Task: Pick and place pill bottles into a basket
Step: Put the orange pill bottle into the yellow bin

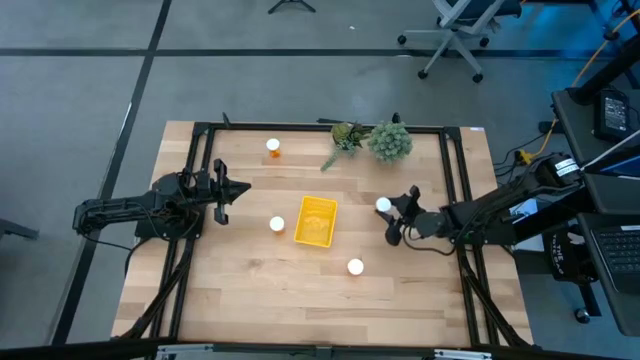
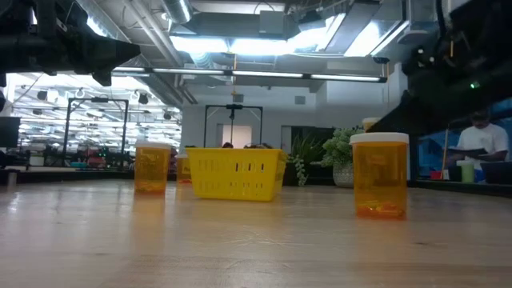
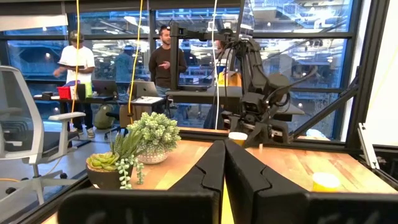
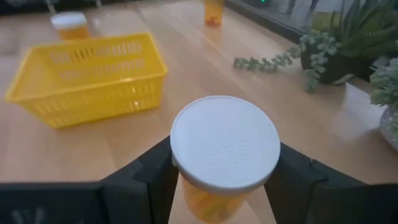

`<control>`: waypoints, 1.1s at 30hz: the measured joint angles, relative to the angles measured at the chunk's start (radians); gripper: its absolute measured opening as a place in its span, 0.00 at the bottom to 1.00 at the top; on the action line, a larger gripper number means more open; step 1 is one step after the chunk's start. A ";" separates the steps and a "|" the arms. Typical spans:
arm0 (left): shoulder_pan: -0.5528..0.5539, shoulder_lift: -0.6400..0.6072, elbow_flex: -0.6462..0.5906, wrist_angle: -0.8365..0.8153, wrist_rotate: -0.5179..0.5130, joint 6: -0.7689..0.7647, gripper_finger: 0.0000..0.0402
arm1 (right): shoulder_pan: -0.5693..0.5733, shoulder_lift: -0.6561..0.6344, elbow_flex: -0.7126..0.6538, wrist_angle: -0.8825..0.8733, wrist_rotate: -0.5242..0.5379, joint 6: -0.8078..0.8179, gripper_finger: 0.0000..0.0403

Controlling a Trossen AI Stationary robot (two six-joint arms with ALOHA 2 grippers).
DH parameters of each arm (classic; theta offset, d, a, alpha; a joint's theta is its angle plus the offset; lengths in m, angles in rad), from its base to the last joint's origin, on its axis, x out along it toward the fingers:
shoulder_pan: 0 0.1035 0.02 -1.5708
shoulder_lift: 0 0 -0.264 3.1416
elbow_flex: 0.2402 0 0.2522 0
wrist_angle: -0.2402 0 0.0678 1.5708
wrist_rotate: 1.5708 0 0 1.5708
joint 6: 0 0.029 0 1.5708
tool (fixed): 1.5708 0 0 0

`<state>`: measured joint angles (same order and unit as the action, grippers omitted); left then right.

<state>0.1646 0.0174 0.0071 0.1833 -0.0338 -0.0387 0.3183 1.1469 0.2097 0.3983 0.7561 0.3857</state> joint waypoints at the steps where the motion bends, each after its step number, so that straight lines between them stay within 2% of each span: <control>1: 0.000 0.000 0.000 0.000 0.000 0.000 0.01 | 0.000 0.000 0.020 -0.044 -0.001 0.007 0.49; 5: 0.000 0.000 0.000 0.000 0.000 0.000 0.02 | 0.000 0.000 0.098 -0.167 -0.014 0.056 0.49; 9: 0.000 0.000 0.000 0.000 0.000 0.000 0.02 | 0.000 0.000 0.147 -0.183 -0.068 0.077 0.49; 14: 0.000 0.000 0.000 0.000 0.000 0.000 0.02 | 0.000 0.000 0.193 -0.183 -0.082 0.027 0.49; 20: 0.000 0.000 0.000 0.000 0.000 0.000 0.02 | 0.000 0.000 0.263 -0.213 -0.174 -0.033 0.49; 27: 0.000 0.000 0.000 0.000 0.000 -0.001 0.02 | 0.000 -0.052 0.388 -0.414 -0.183 -0.079 0.49; 33: 0.000 0.000 0.000 0.000 0.000 -0.001 0.01 | 0.000 -0.121 0.474 -0.514 -0.183 -0.098 0.49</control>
<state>0.1646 0.0174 0.0071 0.1833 -0.0338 -0.0395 0.3183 1.0254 0.6833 -0.1162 0.5732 0.2881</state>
